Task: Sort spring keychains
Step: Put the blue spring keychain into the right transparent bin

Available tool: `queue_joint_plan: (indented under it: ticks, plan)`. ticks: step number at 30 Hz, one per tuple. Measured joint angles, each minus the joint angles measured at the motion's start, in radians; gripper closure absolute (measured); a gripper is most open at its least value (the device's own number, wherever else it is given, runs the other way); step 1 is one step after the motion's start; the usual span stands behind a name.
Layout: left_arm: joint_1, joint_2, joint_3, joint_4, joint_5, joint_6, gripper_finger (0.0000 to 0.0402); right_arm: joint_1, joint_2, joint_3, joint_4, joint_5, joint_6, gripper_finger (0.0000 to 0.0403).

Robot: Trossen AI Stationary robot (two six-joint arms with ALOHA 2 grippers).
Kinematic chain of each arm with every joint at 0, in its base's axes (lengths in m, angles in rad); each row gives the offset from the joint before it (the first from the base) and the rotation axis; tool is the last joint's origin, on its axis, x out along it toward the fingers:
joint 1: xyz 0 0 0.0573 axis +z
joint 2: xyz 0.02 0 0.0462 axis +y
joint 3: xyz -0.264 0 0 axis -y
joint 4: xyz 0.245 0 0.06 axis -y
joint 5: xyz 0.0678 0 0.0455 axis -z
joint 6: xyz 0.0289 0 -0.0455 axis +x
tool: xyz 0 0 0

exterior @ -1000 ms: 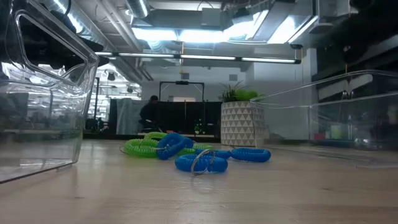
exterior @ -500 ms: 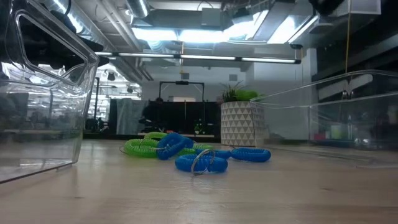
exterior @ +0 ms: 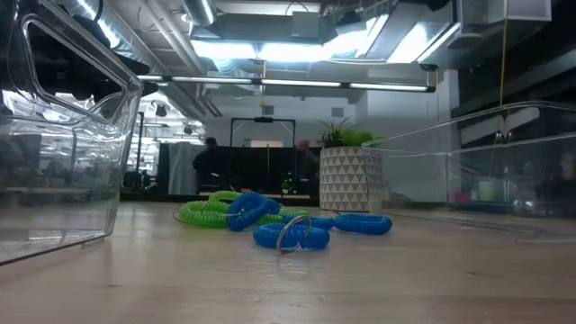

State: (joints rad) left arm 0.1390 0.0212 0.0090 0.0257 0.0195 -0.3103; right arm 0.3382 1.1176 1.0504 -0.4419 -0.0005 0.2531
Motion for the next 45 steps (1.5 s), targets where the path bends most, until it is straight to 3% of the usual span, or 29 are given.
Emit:
queue_joint_plan:
  ticks: [6, 13, 20, 27, 36, 45]
  plan:
    - [0.000, 0.000, 0.000, 0.000, 0.000, 0.000, 0.0224, -0.062, 0.024, 0.000, 0.003, 0.000, -0.021, 0.0251]
    - [0.000, 0.000, 0.000, 0.000, 0.000, 0.000, 0.0224, -0.104, 0.058, 0.000, -0.008, 0.008, -0.202, 0.0251]
    - [0.000, 0.000, 0.000, 0.000, 0.000, 0.000, 0.0224, -0.107, 0.129, 0.000, -0.005, 0.008, -0.229, 0.0251]
    - [0.000, 0.000, 0.000, 0.000, 0.000, 0.000, 0.0224, -0.067, 0.287, 0.005, 0.026, 0.009, -0.036, 0.0251]
    - [0.000, 0.000, 0.000, 0.000, 0.000, 0.000, 0.0224, -0.021, 0.553, 0.198, -0.021, 0.008, 0.001, 0.0251]
    - [0.000, 0.000, 0.000, 0.000, 0.000, 0.000, 0.0224, -0.021, 0.718, 0.382, -0.332, 0.033, -0.107, 0.0251]
